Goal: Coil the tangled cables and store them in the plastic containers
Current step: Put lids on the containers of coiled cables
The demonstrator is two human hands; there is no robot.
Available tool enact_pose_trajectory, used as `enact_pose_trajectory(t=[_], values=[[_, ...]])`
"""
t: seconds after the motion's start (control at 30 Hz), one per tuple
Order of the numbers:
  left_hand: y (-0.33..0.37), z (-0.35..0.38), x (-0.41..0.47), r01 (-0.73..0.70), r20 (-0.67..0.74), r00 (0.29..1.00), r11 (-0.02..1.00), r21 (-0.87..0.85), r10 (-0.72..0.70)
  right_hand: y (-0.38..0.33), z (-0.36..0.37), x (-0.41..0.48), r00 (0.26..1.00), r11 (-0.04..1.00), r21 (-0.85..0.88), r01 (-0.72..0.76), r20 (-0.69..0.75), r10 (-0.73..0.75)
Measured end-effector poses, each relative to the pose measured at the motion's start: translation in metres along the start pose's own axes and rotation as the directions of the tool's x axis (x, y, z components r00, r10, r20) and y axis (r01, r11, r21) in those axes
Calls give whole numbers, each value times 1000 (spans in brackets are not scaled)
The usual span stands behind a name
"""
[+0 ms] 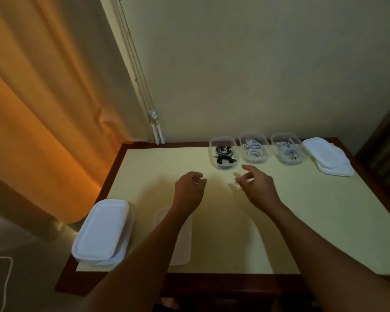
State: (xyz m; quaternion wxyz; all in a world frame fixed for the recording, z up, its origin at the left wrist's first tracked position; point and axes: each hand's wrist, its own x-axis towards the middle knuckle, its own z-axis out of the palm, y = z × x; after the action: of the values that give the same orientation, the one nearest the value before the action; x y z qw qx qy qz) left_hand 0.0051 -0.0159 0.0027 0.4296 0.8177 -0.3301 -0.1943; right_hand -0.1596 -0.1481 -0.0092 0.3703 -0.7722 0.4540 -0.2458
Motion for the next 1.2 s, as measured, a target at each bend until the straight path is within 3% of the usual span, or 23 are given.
enact_pose_trajectory(t=[0.2,0.37,0.53,0.73,1.2], values=[[8,39,75,171,54,985,978,-115,-166,19,6,58,992,985,125,-122,-26,126],[0,79,125,271,42,962,947,-171,-268,28,28,96,947,910,283,-303,-14,320],[7,91,131,312,45,950,925,-219,-310,26,43,108,928,890,313,-330,-64,367],[6,79,79,325,85,945,933,-155,-316,24,28,64,863,802,355,-480,28,504],[-2,62,-114,239,191,956,968,-73,-222,47,-22,-139,890,844,301,-444,33,456]])
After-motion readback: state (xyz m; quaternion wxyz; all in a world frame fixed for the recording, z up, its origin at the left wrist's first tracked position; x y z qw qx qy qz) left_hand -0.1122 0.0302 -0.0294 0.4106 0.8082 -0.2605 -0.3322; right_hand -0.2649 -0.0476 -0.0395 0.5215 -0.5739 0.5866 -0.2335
